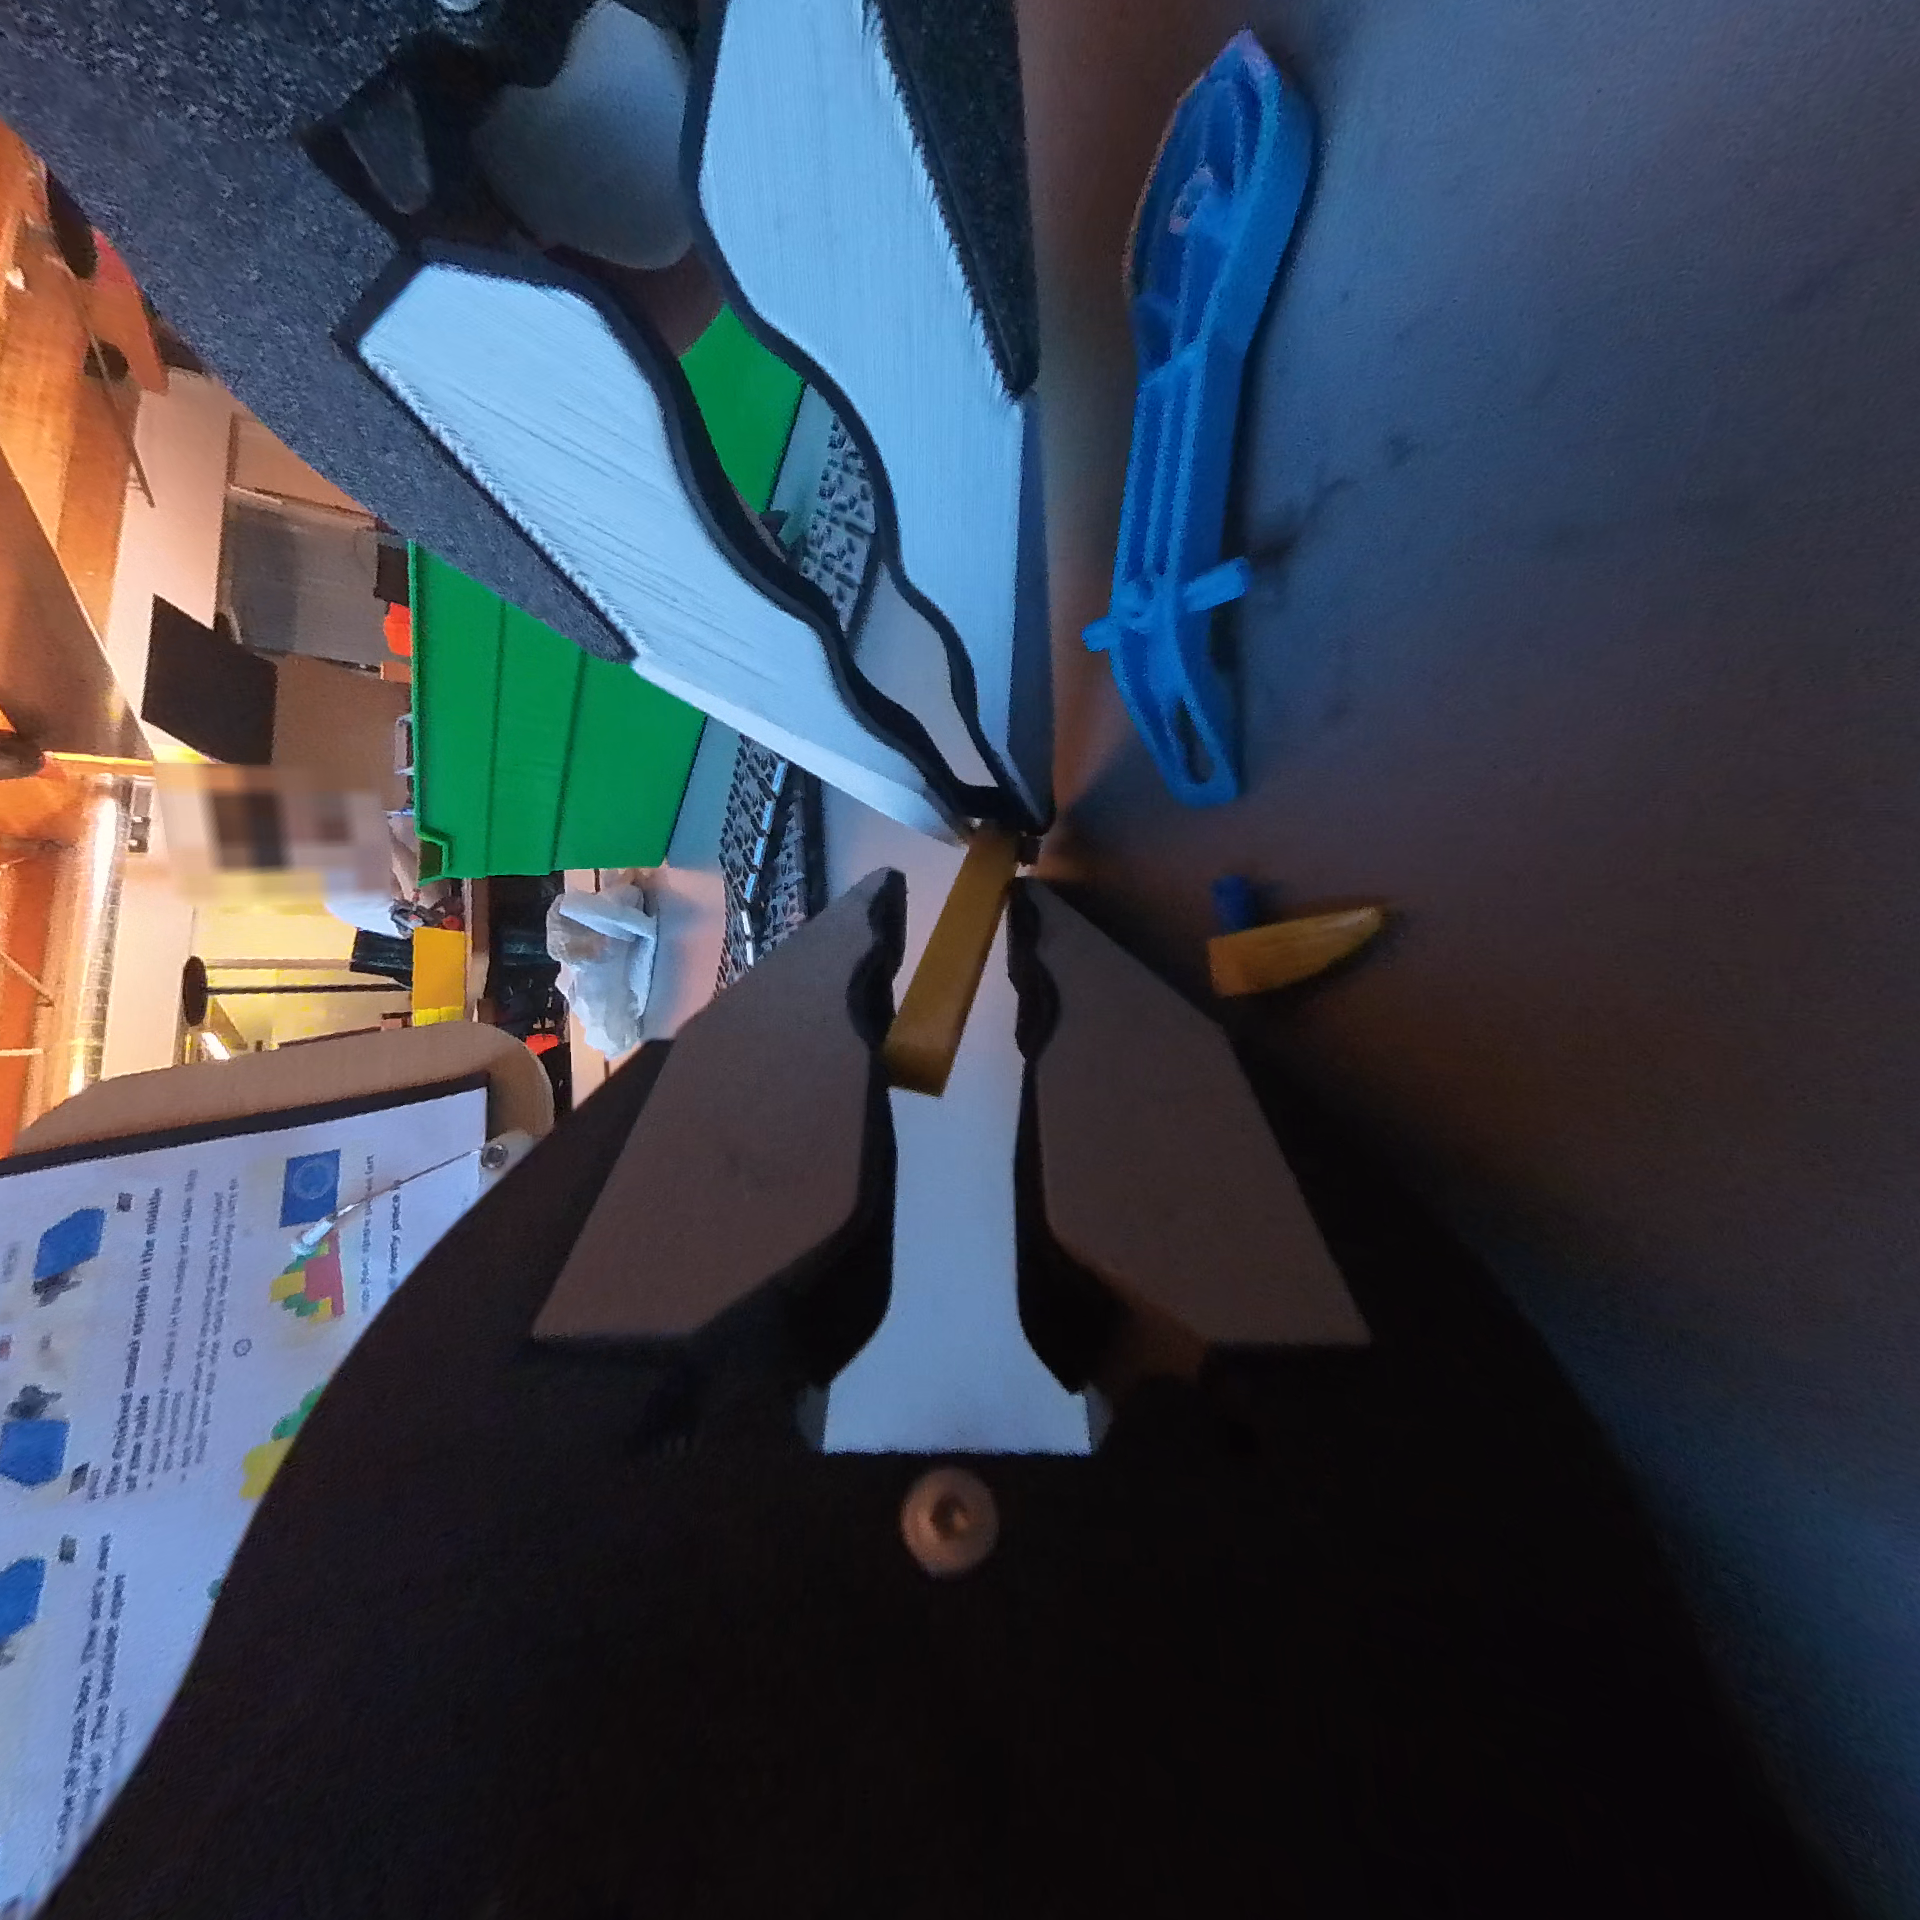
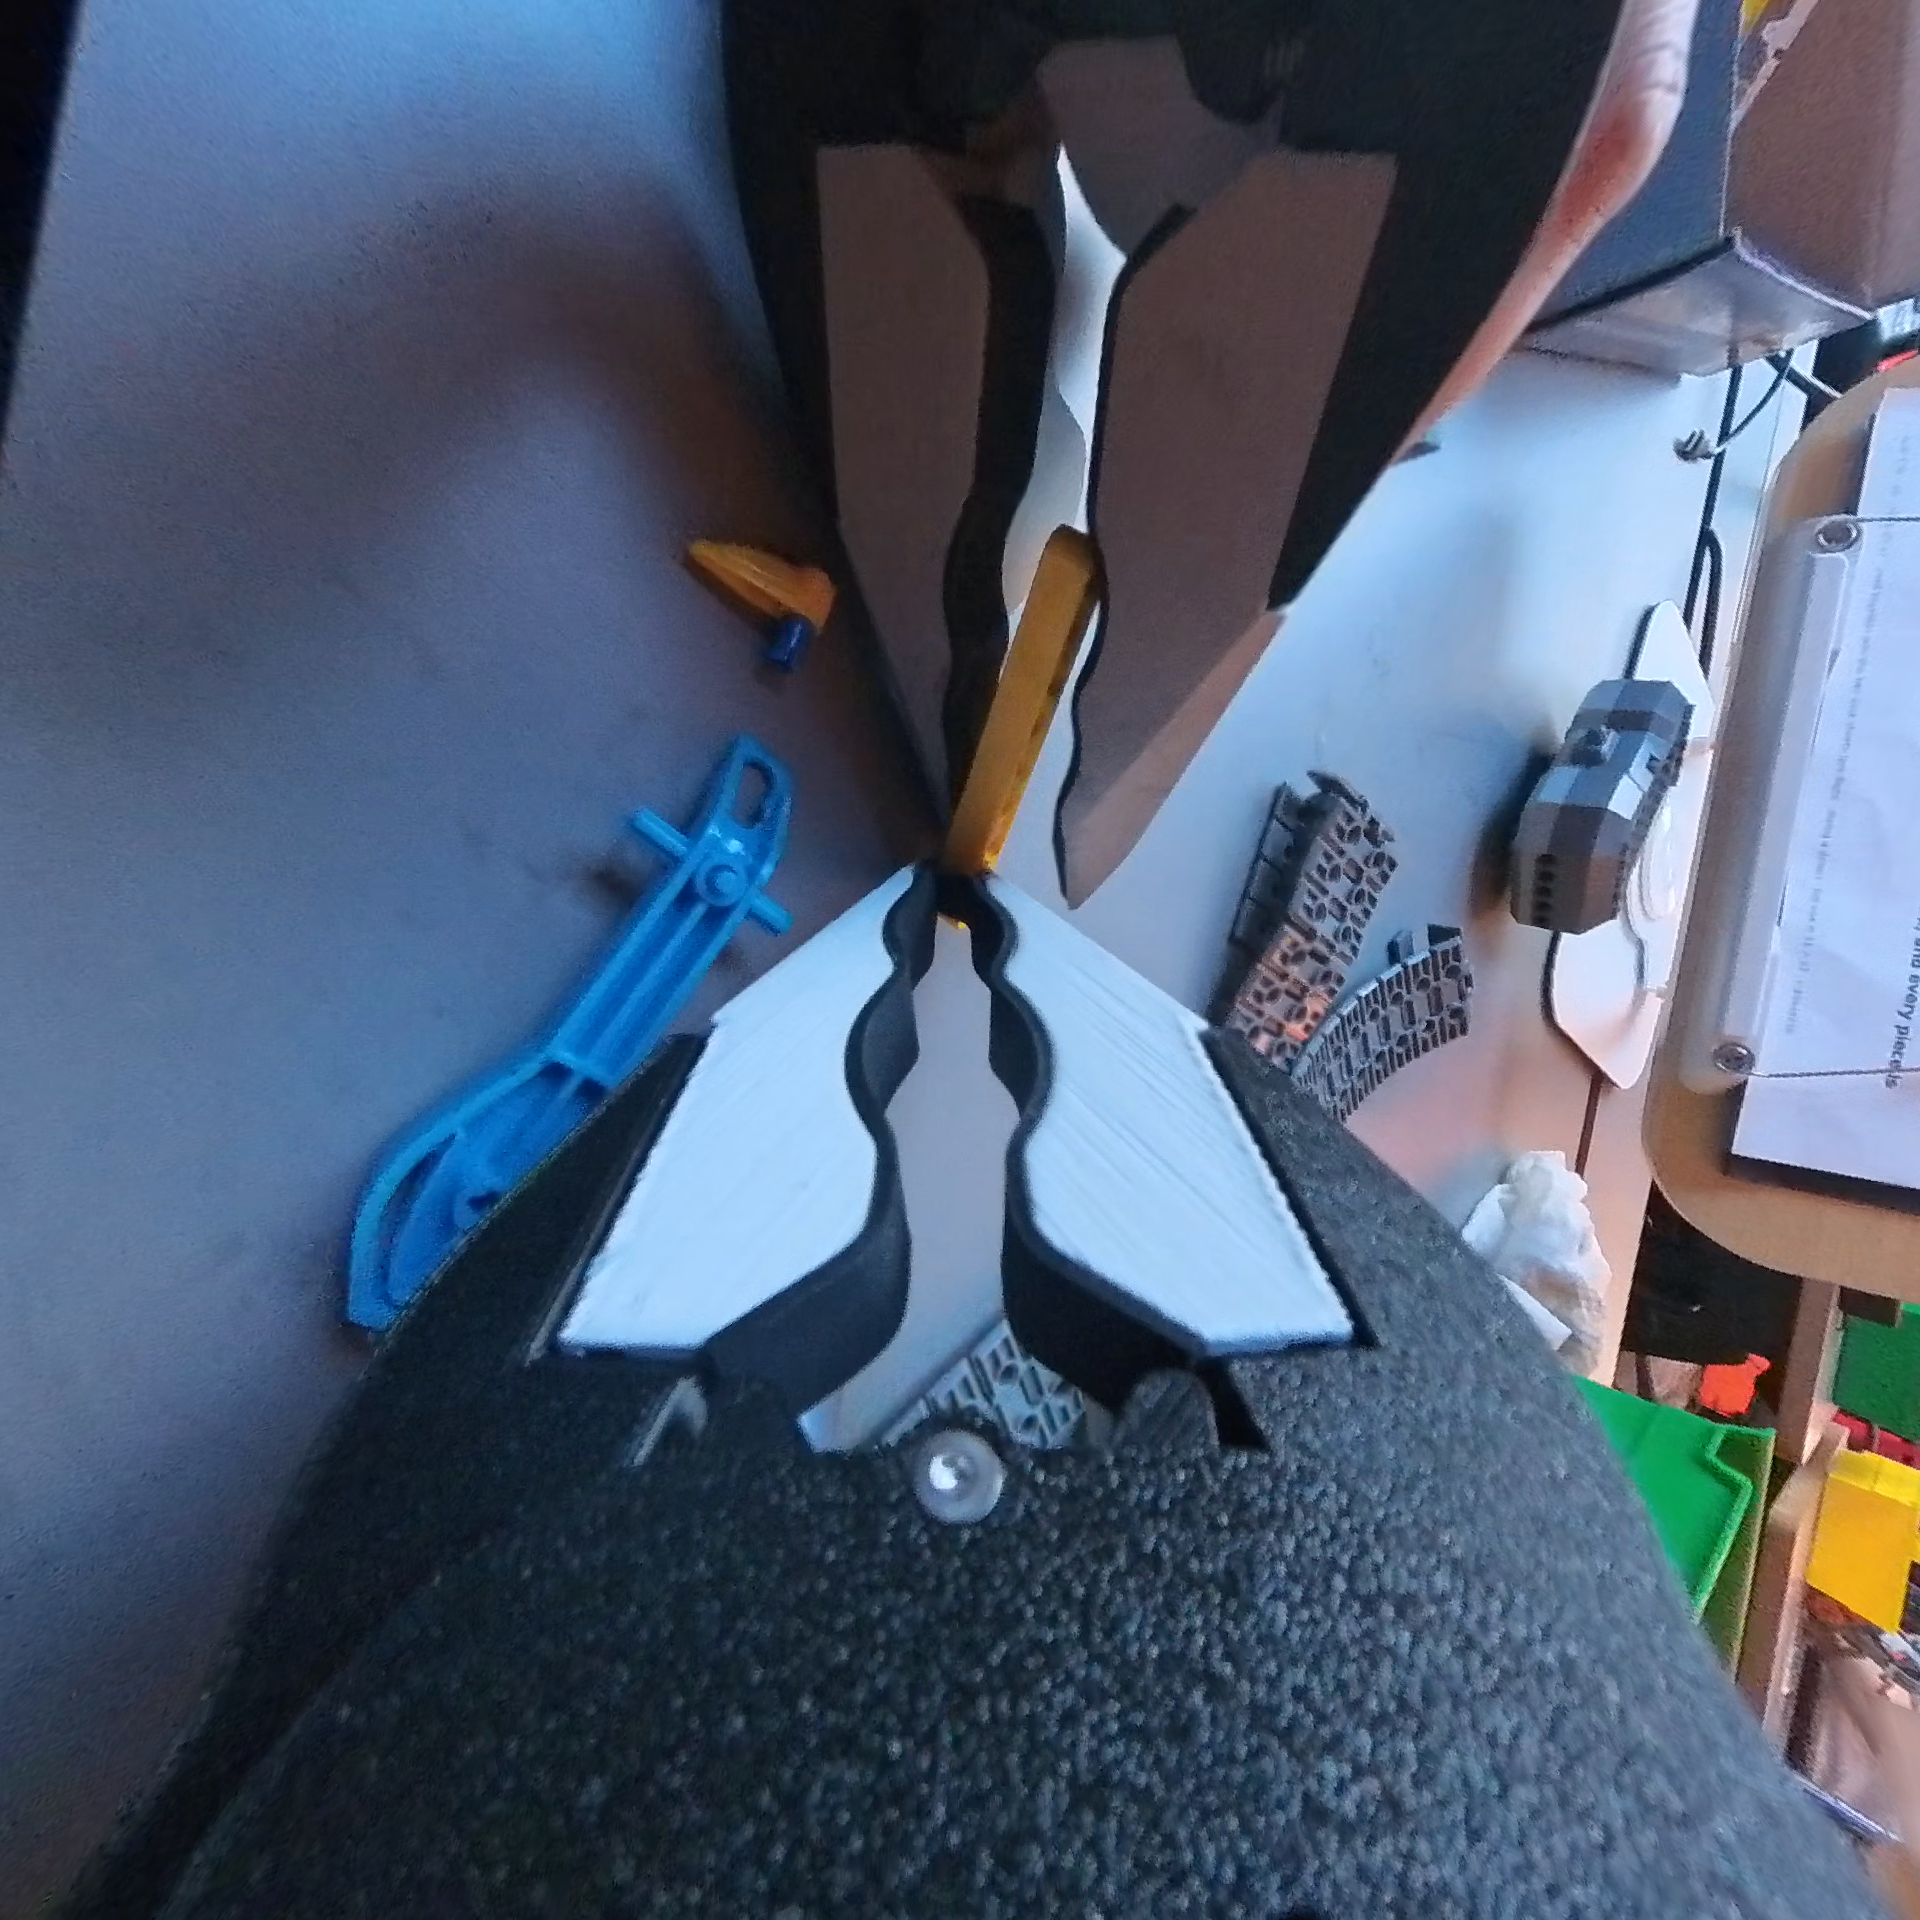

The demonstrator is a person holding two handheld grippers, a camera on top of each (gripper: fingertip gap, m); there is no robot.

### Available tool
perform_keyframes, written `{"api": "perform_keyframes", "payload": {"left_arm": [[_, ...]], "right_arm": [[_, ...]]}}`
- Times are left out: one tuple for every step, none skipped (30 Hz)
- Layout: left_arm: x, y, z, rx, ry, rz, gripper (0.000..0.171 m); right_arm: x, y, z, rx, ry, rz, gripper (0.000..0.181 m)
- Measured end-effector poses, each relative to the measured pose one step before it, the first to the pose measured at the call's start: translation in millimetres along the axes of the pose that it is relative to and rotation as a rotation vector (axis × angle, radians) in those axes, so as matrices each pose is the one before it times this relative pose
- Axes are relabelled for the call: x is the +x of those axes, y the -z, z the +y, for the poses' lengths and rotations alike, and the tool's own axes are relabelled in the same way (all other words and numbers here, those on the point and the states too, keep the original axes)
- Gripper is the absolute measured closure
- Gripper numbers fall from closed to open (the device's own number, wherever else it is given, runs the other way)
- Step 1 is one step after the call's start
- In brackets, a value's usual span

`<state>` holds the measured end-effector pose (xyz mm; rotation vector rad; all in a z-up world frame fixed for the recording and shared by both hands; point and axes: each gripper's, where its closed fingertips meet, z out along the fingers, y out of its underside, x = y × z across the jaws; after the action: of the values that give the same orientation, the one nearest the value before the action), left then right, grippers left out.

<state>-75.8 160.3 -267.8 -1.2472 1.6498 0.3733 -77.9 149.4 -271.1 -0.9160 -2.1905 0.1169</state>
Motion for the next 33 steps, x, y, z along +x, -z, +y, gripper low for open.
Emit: {"api": "perform_keyframes", "payload": {"left_arm": [[1.73, 1.72, 0.72, -0.00398, 0.0139, 0.0062, 0.157], [1.79, 2.43, 0.49, 0.00144, 0.0096, 0.0084, 0.158], [-0.58, 2.44, 0.64, 0.00061, 0.0032, -0.0061, 0.155], [-0.39, 2.07, 0.61, 0.00132, 0.0041, -0.0044, 0.152], [0.64, 1.44, 0.36, 0.00269, 0.0106, 0.0027, 0.152], [0.58, 1.46, -0.32, 0.00392, 0.0058, 0.0019, 0.151], [0.18, 1.26, -0.63, 0.00394, -0.0032, -0.0018, 0.15], [0.46, 0.84, -1.12, 0.00574, -0.0094, -0.0032, 0.15], [1.98, 0.16, -0.4, 0.00305, -0.0151, 0.0047, 0.155], [4.08, -0.77, 1.65, -0.00929, -0.0258, 0.0187, 0.164], [-0.74, -0.64, 0.96, -0.01016, -0.0216, -0.0106, 0.165], [-0.3, -0.08, 0.02, -0.00697, -0.0086, -0.0003, 0.165], [-0.26, -0.51, 0.56, -0.00638, 0.014, 0.0062, 0.165], [-0.21, -0.79, 1.24, -0.00557, 0.0189, 0.0088, 0.165], [-0.17, -0.87, 2.0, -0.00773, 0.0071, 0.0053, 0.165], [-0.2, -0.51, 1.28, -0.00485, -0.0081, -0.0018, 0.165], [-0.19, -0.07, 0.27, -0.00389, -0.0199, -0.0069, 0.166], [-0.32, -0.21, 0.67, -0.0129, -0.018, -0.0081, 0.166], [-0.18, -0.11, 0.38, -0.00965, -0.0089, -0.0032, 0.166], [-0.18, -0.21, 0.34, -0.00053, 0.0011, 0.0023, 0.165], [-0.1, -0.29, 0.28, 0.00462, 0.0057, 0.0049, 0.165], [-0.19, -0.26, 0.26, 0.00465, 0.0051, 0.0062, 0.165], [-0.37, -0.48, 0.69, -0.00108, -0.0015, 0.0017, 0.165], [-0.37, -0.53, 0.69, -0.00622, -0.0071, -0.0022, 0.165], [-0.64, -0.53, 0.93, -0.00832, -0.0081, -0.0047, 0.165], [-0.52, -0.62, 0.91, -0.00401, -0.002, -0.0041, 0.165], [-0.45, -0.42, 0.65, -0.0011, 0.0015, -0.0009, 0.164], [-0.2, -0.22, 0.26, -0.00077, 0.0029, 0.0002, 0.164], [-0.1, -0.1, 0.23, -0.00231, -0.0014, -0.0008, 0.164], [-0.09, -0.16, 0.09, -0.00336, -0.0043, -0.0017, 0.164], [-0.13, -0.01, 0.16, -0.00288, -0.0026, -0.0017, 0.164], [-0.1, -0.15, 0.14, -0.00287, 0.0021, 0.0001, 0.164], [-0.09, -0.05, 0.14, -0.00297, 0.0092, 0.003, 0.164]], "right_arm": [[-0.22, -0.26, -0.74, -0.0034, 0.0073, 0.0014, 0.179], [-0.23, -0.44, -0.25, -0.0057, 0.0114, 0.0014, 0.179], [-0.18, -0.33, -0.35, -0.0048, 0.0098, 0.0002, 0.178], [0.03, -0.39, -0.26, -0.0022, 0.0035, -0.0017, 0.178], [-0.1, -0.28, -0.14, 0.0011, -0.0024, -0.0036, 0.178], [-0.05, -0.19, -0.19, 0.0026, -0.0033, -0.003, 0.178], [-0.04, -0.15, -0.23, 0.0012, -0.0008, -0.0002, 0.178], [-0.01, -0.06, 0.0, -0.0006, 0.0005, 0.0014, 0.178], [0.01, -0.08, -0.07, -0.001, 0.0002, 0.0019, 0.178], [0.07, -0.03, 0.1, -0.0004, 0.0002, 0.0021, 0.179], [0.03, 0.01, 0.05, 0.0007, 0.0011, 0.0008, 0.179], [0.14, 0.02, 0.06, 0.0018, 0.0025, -0.0014, 0.179], [0.01, 0.04, 0.25, 0.0007, 0.007, -0.0029, 0.179], [0.07, -0.04, 0.24, -0.0022, 0.0115, -0.0043, 0.179], [0.24, -0.28, 0.03, -0.0034, 0.0123, -0.0061, 0.179], [0.08, -0.26, -0.21, -0.0024, 0.0116, -0.0082, 0.179], [-0.01, 0.0, -0.23, -0.0006, 0.0111, -0.0097, 0.179], [0.0, -0.18, -0.26, 0.0014, 0.0112, -0.0085, 0.179], [0.01, -0.1, -0.32, 0.003, 0.01, -0.0079, 0.179], [-0.06, -0.03, -0.1, 0.0025, 0.0087, -0.0114, 0.179], [-0.03, 0.05, 0.0, 0.0009, 0.0101, -0.0156, 0.179], [0.09, 0.05, -0.05, 0.0028, 0.0091, -0.02, 0.179], [-0.05, 0.0, 0.1, 0.007, 0.0023, -0.0256, 0.179], [0.02, 0.17, 0.01, 0.0098, 0.0002, -0.0275, 0.18], [0.02, 0.09, -0.09, 0.0093, 0.0049, -0.0261, 0.18], [0.21, 0.19, 0.01, 0.0051, 0.0064, -0.0252, 0.181], [0.23, 0.12, -0.08, 0.0009, 0.0057, -0.0226, 0.181], [0.12, 0.03, -0.2, 0.0017, 0.0052, -0.0183, 0.181], [0.03, 0.16, -0.01, 0.0048, 0.0015, -0.0157, 0.181], [-0.03, 0.04, -0.07, 0.0056, 0.0014, -0.0127, 0.181], [0.05, 0.05, -0.16, 0.0024, 0.0079, -0.0095, 0.181], [0.15, -0.1, -0.1, -0.0029, 0.0093, -0.0106, 0.181], [0.01, 0.05, -0.16, -0.0047, 0.0058, -0.0135, 0.181]]}}
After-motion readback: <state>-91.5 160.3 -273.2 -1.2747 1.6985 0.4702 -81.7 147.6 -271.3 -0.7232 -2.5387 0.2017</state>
